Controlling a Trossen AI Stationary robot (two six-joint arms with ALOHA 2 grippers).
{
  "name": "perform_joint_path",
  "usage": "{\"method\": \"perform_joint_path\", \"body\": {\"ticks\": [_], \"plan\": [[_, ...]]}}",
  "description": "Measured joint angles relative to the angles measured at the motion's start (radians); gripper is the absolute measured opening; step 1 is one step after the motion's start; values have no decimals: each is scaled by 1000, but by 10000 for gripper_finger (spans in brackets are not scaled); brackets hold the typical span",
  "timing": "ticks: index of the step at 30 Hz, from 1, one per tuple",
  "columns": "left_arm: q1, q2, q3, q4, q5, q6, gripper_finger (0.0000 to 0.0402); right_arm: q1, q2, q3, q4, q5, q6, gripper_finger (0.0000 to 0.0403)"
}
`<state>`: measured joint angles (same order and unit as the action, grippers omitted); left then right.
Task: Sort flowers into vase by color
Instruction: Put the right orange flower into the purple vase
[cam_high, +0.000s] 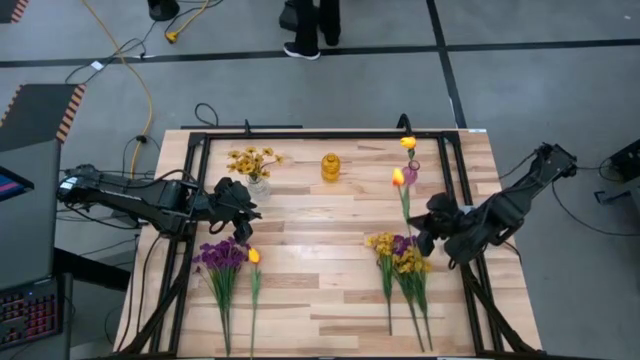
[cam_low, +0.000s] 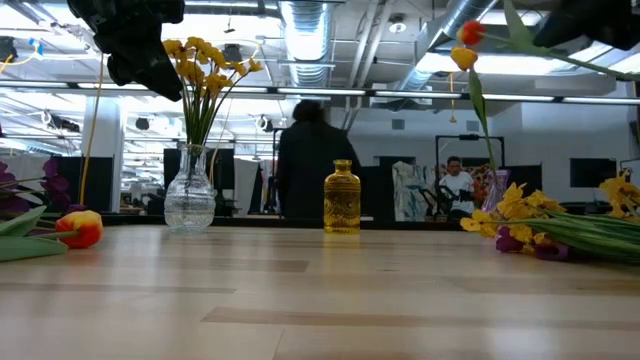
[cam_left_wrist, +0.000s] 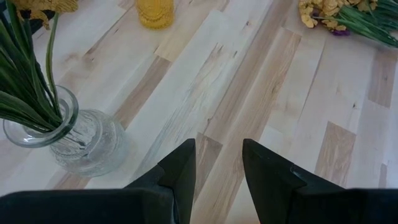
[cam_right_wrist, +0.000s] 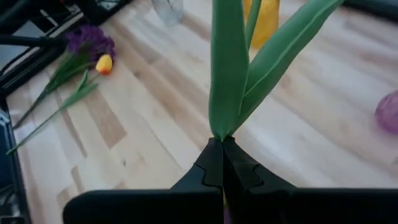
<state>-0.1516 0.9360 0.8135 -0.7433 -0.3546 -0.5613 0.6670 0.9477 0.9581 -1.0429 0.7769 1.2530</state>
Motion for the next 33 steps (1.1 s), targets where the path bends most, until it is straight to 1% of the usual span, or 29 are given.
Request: {"method": "perform_joint_path", "body": {"ticks": [9,15,20,33], "plan": [[0,0,0,0,0,-2,119,0,-46,0,2,161,-147,21],[0,0,0,0,0,-4,119,0,-89,0,4,226,-247,21],[0,0,0,0,0,-4,119,0,-114,0,5,286,-368,21],[0,0,0,0,0,-4,119,0,-118,0,4,544,-587,21]]}}
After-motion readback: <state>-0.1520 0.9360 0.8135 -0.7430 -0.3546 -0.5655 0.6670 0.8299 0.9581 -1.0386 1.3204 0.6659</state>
